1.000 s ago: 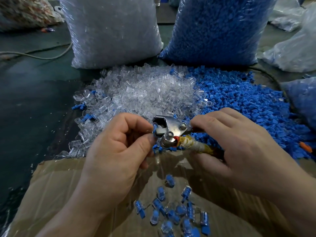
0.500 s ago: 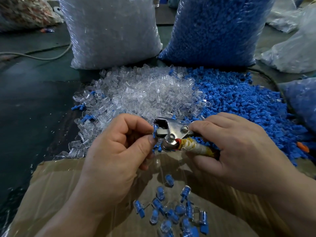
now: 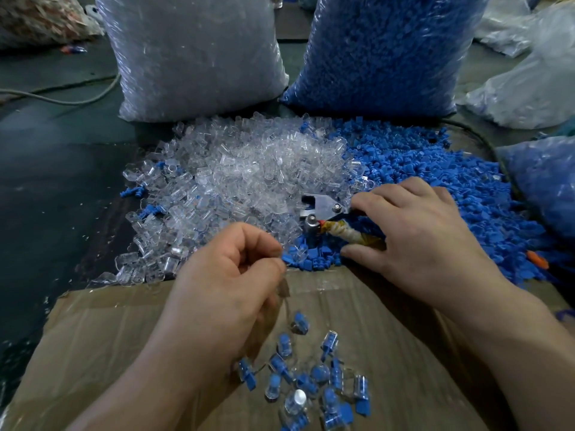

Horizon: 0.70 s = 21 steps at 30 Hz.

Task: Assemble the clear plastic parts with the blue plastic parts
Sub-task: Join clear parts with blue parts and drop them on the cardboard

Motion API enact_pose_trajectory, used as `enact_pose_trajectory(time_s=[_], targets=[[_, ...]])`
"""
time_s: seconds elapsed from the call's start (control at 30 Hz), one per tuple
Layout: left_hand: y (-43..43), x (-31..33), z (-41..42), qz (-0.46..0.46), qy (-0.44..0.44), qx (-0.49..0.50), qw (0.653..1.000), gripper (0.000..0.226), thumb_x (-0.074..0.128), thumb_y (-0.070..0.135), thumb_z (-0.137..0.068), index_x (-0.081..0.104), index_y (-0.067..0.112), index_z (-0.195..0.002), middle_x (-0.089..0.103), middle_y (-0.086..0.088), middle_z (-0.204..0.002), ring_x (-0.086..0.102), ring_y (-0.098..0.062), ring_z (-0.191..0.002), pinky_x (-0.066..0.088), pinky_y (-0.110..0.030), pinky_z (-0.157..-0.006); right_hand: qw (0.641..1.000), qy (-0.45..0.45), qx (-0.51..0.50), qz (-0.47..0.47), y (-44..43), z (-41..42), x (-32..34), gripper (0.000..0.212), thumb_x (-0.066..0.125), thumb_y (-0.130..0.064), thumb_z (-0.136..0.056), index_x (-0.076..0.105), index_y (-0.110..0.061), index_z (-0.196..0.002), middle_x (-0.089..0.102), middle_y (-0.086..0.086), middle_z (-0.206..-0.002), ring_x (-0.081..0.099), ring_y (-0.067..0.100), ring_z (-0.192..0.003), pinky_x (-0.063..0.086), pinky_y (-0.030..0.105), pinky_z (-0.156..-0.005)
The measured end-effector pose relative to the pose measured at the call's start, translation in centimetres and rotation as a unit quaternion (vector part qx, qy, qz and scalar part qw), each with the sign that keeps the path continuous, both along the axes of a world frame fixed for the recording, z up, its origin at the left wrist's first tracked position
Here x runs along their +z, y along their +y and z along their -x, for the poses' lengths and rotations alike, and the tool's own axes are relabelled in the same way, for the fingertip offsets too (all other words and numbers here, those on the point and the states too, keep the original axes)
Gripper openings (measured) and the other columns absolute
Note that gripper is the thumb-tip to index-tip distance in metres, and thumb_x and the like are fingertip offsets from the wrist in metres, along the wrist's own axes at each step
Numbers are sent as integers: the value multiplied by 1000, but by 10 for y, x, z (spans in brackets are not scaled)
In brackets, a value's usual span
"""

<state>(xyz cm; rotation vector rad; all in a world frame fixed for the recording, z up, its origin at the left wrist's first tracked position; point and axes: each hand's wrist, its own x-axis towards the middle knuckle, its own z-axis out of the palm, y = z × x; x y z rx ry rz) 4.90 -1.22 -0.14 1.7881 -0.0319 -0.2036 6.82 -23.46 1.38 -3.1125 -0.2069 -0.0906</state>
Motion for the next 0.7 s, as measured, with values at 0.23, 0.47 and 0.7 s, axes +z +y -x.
enact_pose_trajectory(time_s=[0.23, 0.47, 0.7], targets=[[-4, -2, 2, -38, -42, 17, 998, 15, 67, 30, -83, 65, 44, -88, 69, 6, -64, 58, -2, -46, 48, -13, -46, 988, -103, 100, -56, 36, 24, 6, 41, 36, -59, -88, 63, -30, -99, 64, -10, -94, 58, 17, -91, 42, 39, -84], [-6, 0, 10, -96, -189, -3, 977, 11, 66, 32, -85, 67, 41, -93, 71, 20, -80, 66, 1, -72, 47, -6, -60, 978, -106, 156, -91, 44, 30, -1, 28, 43, -35, -98, 60, -18, -84, 56, -2, -78, 53, 24, -74, 40, 40, -74], [1, 4, 5, -60, -119, -26, 991, 34, 53, 62, -84, 67, 31, -83, 66, 6, -59, 57, -2, -48, 43, -13, -43, 965, -138, 195, -108, 46, 33, 4, 35, 39, -31, -100, 60, -15, -78, 57, 2, -75, 51, 24, -70, 40, 38, -68]])
